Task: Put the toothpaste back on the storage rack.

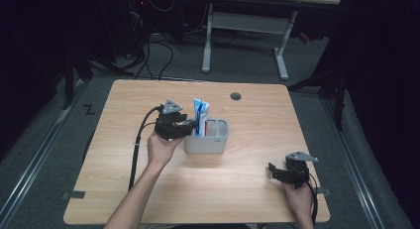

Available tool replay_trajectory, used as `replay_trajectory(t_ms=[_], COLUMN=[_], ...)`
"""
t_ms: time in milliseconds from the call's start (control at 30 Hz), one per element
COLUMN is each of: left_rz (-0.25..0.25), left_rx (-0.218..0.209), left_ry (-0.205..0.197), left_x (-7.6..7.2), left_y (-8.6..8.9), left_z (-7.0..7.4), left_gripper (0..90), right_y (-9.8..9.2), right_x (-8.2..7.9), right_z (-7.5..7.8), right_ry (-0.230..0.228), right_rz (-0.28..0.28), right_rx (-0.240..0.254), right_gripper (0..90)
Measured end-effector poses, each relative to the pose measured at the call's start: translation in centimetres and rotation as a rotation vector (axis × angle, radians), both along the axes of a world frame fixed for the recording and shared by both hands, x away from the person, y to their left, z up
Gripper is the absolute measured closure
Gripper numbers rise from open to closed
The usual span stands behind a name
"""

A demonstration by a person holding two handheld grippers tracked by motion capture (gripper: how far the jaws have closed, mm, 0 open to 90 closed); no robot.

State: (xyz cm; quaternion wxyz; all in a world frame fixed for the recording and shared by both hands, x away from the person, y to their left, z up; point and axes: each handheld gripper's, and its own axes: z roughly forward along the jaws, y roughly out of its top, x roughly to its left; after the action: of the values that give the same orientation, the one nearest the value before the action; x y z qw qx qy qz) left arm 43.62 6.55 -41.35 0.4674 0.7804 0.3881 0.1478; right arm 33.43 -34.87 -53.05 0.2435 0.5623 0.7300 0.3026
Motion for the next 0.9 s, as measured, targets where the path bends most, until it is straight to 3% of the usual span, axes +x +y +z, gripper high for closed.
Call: replay_trajectory(t_ms=[333,900], left_rz=[0.015,0.043], left_rx=[0.005,-0.009], left_ry=[-0.023,-0.026], left_x=[-0.6,-1.3], left_y=[0.9,2.5], left_z=[0.2,0.0], left_gripper=[48.8,48.7], right_y=[0.0,0.0], right_x=[0.0,0.0], right_z=[0.0,0.0], right_ry=[0.000,-0.003], right_rz=[0.001,-0.001], right_rx=[-0.001,0.001], right_gripper=[23.9,23.9])
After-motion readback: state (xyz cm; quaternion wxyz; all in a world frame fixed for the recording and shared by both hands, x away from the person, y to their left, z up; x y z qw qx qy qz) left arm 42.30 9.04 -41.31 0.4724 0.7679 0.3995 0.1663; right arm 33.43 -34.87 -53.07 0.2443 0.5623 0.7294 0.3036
